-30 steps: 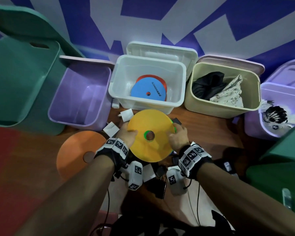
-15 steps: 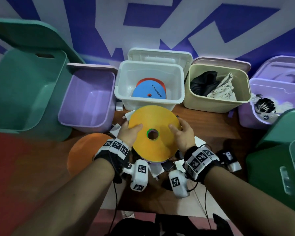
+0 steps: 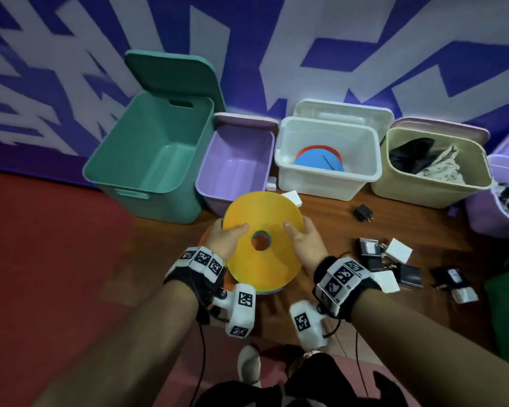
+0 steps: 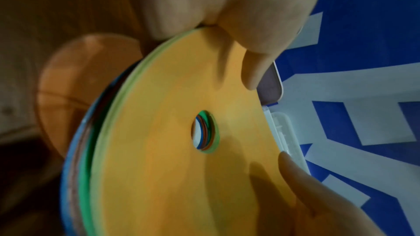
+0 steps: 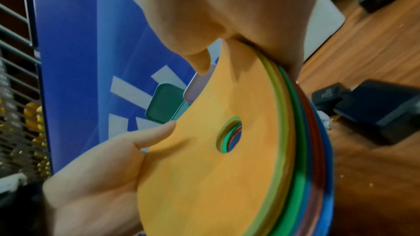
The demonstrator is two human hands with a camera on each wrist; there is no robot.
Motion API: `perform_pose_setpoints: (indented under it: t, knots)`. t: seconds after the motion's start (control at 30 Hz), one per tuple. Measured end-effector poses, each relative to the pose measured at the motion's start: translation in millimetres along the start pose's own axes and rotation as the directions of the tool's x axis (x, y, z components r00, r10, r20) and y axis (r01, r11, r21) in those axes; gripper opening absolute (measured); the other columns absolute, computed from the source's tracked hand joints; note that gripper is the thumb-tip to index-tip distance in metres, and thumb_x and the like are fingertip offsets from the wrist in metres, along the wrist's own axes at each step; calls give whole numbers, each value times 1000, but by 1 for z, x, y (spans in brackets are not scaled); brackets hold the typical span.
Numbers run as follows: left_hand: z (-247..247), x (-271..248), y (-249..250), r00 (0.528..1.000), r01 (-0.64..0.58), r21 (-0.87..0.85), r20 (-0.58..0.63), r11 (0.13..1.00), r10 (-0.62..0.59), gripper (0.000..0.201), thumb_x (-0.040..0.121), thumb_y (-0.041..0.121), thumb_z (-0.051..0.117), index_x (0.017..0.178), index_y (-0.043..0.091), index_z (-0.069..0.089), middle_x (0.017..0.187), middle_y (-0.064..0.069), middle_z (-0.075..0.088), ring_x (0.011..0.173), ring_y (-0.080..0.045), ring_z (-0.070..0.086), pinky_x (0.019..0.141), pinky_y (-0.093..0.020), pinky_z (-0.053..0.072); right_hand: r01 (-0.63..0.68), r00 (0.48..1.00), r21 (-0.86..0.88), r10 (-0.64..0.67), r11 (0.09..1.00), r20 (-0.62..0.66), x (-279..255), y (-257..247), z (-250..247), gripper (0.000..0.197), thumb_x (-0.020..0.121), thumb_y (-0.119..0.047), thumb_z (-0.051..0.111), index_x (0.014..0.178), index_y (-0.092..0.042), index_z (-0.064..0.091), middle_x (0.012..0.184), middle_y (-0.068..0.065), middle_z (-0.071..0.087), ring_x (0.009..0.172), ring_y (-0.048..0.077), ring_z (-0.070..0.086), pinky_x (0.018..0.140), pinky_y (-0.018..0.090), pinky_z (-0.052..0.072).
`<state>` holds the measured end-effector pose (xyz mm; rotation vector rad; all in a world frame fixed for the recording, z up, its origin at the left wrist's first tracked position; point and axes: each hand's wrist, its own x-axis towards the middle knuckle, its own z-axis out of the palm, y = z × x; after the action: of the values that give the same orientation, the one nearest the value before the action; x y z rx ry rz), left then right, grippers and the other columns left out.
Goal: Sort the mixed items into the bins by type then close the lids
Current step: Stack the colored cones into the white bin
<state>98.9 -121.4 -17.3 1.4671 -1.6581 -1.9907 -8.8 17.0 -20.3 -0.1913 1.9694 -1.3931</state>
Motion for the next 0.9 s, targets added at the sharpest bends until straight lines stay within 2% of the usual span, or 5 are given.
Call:
perform_pose_setpoints:
  t: [0.1, 0.33, 0.53, 0.67, 0.9]
  knots:
    - [-29, -8, -2, 1000, -3, 35, -5, 999, 3, 15, 87, 12, 68, 101, 13, 62, 106, -12, 66, 107, -33, 63, 97, -53, 47, -22, 996, -81, 29, 996, 85, -4, 0, 24, 45, 100, -24, 47, 142, -14, 35, 134, 11, 53, 120, 31, 53, 96, 38, 44]
    - [-55, -1, -18, 999, -32, 141, 9, 990, 31, 4, 90, 13, 64, 89, 16, 64, 95, -7, 66, 97, -29, 62, 95, -49, 49, -56, 995, -202, 71, 978, 68, 5, 7, 55, 45, 99, -23, 48, 139, -7, 36, 132, 14, 54, 120, 34, 52, 101, 42, 42]
    - [-53, 14, -35, 998, 59, 214, -6, 975, -59, 21, 90, 21, 65, 109, 11, 62, 104, -1, 62, 100, -24, 55, 94, -38, 46, -88, 996, -320, 81, 944, -34, 27, 47, 68, 76, 72, -54, 59, 133, -11, 46, 128, 19, 55, 116, 41, 53, 96, 54, 46]
    - [-55, 22, -43, 994, 109, 298, -36, 948, -102, 62, 88, 30, 67, 142, 12, 44, 143, -8, 48, 127, -30, 47, 104, -42, 42, -167, 986, -416, 143, 894, -88, 21, 40, 68, 61, 89, -31, 61, 142, -12, 38, 138, 20, 46, 124, 40, 47, 100, 50, 43]
    - [-56, 32, -53, 991, 129, 365, -76, 922, -109, 66, 91, 24, 63, 148, 16, 30, 149, -9, 38, 132, -33, 41, 104, -41, 39, -161, 987, -472, 142, 867, -76, 26, 52, 65, 62, 92, -29, 56, 145, -10, 32, 142, 20, 45, 127, 40, 44, 104, 50, 40]
